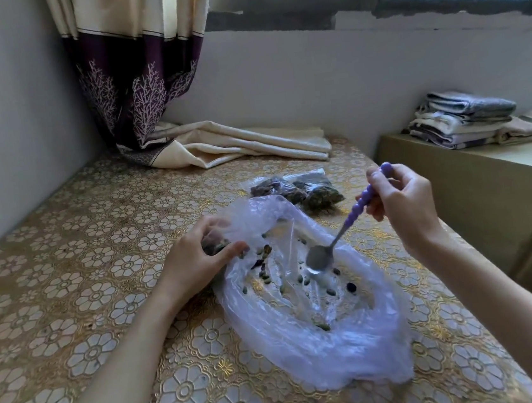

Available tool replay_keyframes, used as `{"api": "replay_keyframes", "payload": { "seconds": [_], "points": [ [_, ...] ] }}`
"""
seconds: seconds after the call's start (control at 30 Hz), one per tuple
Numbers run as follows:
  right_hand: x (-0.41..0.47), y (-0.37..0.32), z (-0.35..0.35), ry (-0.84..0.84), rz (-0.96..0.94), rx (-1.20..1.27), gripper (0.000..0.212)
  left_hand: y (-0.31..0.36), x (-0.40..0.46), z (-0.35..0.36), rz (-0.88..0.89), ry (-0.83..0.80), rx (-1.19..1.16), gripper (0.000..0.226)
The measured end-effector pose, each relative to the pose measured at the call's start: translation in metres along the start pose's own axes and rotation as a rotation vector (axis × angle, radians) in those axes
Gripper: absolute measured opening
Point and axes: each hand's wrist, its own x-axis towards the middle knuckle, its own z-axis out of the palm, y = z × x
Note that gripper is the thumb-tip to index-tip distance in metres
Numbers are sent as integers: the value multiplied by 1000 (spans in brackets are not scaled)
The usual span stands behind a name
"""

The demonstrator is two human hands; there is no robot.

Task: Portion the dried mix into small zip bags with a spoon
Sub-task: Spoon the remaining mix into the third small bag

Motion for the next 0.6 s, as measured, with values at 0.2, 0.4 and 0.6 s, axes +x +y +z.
{"api": "replay_keyframes", "payload": {
  "seconds": [0.2, 0.4, 0.6],
  "points": [
    [-7, 4, -21, 63, -52, -36, 19, -1, 1, 0, -6, 2, 6, 57],
    [-17, 15, -25, 47, 17, 10, 22, -2, 1, 1, 12, 3, 6, 57],
    [-24, 27, -16, 81, 94, 69, 24, -2, 1, 1, 16, 7, 1, 58]
  ]
}}
